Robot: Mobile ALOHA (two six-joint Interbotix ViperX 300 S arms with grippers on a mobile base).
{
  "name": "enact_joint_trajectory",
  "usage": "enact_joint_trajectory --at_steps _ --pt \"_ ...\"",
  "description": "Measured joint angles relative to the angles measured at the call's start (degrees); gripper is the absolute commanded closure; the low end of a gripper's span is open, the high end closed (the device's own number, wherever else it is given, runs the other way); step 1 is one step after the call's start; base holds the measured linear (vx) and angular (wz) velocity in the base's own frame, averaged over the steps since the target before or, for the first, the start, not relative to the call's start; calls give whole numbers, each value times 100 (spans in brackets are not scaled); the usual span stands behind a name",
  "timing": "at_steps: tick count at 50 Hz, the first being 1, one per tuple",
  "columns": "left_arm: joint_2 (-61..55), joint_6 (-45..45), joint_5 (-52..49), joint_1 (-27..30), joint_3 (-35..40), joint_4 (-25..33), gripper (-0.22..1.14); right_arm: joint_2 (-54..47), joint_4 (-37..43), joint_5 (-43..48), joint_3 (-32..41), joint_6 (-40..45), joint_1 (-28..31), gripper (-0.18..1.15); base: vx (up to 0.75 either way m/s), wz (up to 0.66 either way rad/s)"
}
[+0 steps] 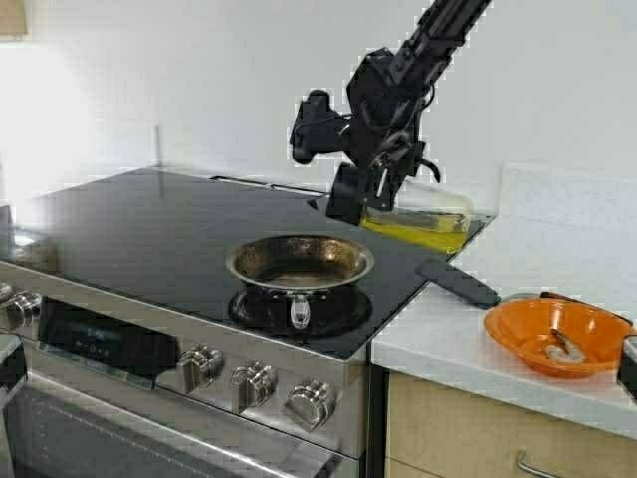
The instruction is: Add oil to the pan and cook the shrimp and serve it
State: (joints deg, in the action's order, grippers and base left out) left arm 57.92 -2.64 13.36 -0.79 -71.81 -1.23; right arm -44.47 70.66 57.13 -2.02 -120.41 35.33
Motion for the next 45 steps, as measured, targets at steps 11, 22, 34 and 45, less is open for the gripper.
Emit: enact_joint_trajectory --at_steps 11,22,34,45 --pt "9 -9 0 0 0 0 89 0 -18 18 35 -264 -18 92 0 0" --pt "18 -9 0 0 0 9 89 -149 -132 229 167 -650 88 92 0 0" --pt "35 -9 0 0 0 0 89 -272 -193 272 387 -976 220 92 0 0" --pt "35 -26 0 0 0 0 89 -352 -255 272 562 -1380 290 92 0 0"
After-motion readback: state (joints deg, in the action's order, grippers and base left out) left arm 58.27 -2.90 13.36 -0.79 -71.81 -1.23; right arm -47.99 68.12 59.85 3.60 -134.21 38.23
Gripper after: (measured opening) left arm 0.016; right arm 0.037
